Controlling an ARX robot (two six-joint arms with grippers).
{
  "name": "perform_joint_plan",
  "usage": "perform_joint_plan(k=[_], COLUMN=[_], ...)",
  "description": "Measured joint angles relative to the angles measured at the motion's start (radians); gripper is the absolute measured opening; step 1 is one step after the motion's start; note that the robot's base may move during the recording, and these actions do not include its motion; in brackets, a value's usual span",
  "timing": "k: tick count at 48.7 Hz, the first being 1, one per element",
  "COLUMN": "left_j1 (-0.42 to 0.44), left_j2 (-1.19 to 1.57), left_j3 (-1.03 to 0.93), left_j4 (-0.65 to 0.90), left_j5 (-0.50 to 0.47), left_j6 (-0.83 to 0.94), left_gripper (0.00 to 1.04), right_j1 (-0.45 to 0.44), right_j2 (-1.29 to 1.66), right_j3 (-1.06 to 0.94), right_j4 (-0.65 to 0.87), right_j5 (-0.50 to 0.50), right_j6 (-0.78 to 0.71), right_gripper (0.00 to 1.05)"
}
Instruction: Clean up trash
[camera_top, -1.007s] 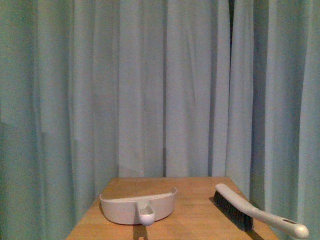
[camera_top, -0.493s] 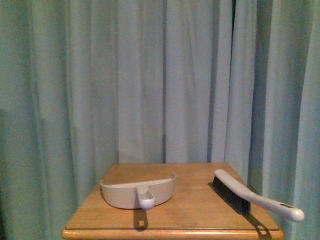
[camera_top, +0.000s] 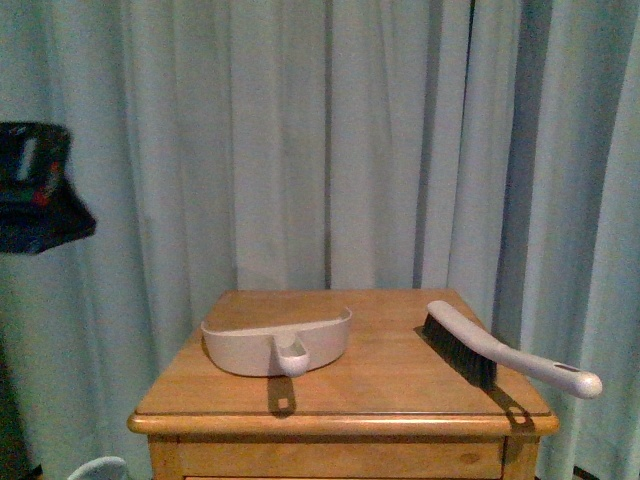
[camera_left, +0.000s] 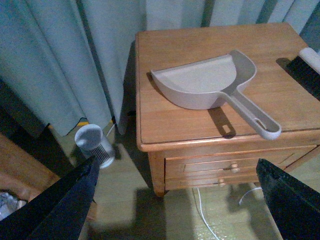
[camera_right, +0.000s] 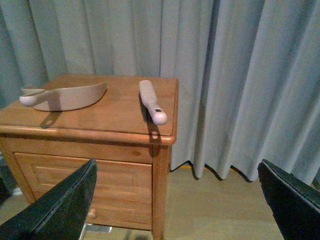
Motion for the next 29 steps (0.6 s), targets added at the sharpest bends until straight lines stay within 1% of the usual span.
perform_joint_plan(k=[3,10,15,22,29], left_j1=[-0.057,-0.154,-0.206,-0.248,-0.272], left_j2=[0.079,0.219,0.312,0.417,0.496], left_j3=[0.114,0.292,0.386,0.467,0.525], left_j4=[-0.051,-0.142,-0.193,-0.229,-0.255], left_j5=[-0.041,-0.106,-0.158,-0.210,-0.239], left_j6=[0.016,0.028,0.031,0.021,-0.023], left_gripper=[0.97,0.97,0.97,0.97,0.97], right_j1=[0.000,0.000,0.000,0.000,0.000], right_j2=[0.000,0.000,0.000,0.000,0.000], right_j3=[0.000,0.000,0.000,0.000,0.000], right_j4=[0.000,0.000,0.000,0.000,0.000], right_j5=[0.000,0.000,0.000,0.000,0.000], right_j6=[0.000,0.000,0.000,0.000,0.000], right_gripper=[0.97,0.97,0.97,0.97,0.97])
